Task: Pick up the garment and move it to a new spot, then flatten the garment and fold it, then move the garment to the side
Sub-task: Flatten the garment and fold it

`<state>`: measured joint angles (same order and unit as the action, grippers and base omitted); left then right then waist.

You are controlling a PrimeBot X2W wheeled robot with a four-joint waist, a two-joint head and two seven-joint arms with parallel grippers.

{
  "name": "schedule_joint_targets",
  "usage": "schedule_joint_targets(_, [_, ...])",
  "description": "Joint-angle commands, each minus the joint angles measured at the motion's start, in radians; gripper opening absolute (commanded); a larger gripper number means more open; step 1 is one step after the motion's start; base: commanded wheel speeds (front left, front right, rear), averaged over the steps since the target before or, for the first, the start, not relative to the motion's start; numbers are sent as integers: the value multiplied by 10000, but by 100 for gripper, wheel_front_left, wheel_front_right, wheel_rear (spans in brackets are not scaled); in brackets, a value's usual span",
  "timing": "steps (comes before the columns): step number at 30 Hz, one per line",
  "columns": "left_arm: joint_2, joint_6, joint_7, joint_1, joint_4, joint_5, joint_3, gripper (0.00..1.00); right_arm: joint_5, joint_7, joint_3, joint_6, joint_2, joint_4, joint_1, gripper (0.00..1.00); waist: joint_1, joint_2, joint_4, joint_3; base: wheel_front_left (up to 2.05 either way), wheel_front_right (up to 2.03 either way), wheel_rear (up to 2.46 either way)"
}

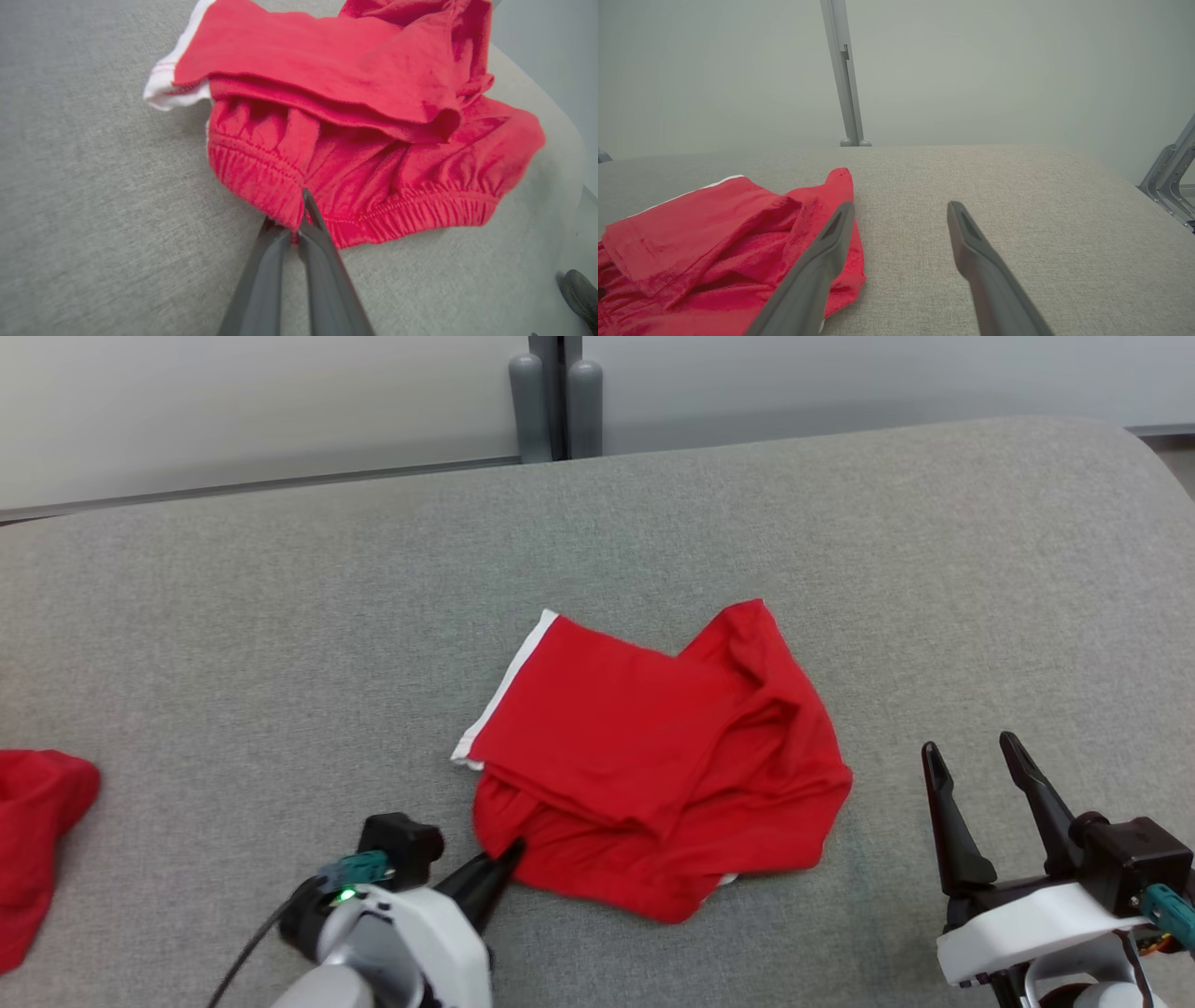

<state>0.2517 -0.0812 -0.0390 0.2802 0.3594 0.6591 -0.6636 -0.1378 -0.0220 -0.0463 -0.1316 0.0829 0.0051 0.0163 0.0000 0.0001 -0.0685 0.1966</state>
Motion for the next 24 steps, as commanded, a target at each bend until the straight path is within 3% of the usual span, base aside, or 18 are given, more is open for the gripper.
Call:
schedule_joint_targets(1, [422,173,-242,-221,-399,-69,83,0,-64,-60,26,17,-7,23,-111,100,0,-1,109,-128,0,0,0])
schedule_joint_targets(7, [2183,820,-1416,-1010,-2179,-104,460,0,-98,-90,102,17,-58,138,-201,100,0,-1,200,-360,0,0,0])
schedule_joint_targets(11, [2790,1107,-1831,-1371,-2937,-22,629,0,-92,-61,158,17,-72,115,-247,100,0,-1,213,-438,0,0,0])
schedule_joint_targets(12, [2794,1221,-1708,-1386,-3075,-39,732,53,-84,-44,171,17,-74,86,-261,100,0,-1,223,-446,0,0,0])
schedule_joint_targets(13, [2729,1293,-1621,-1458,-3134,-9,759,100,-61,-33,189,17,-73,65,-283,100,0,-1,237,-460,0,0,0])
schedule_joint_targets(24, [1598,2735,1289,-1674,-2880,-516,1776,100,72,296,154,17,53,-191,-414,100,0,-1,430,-900,0,0,0])
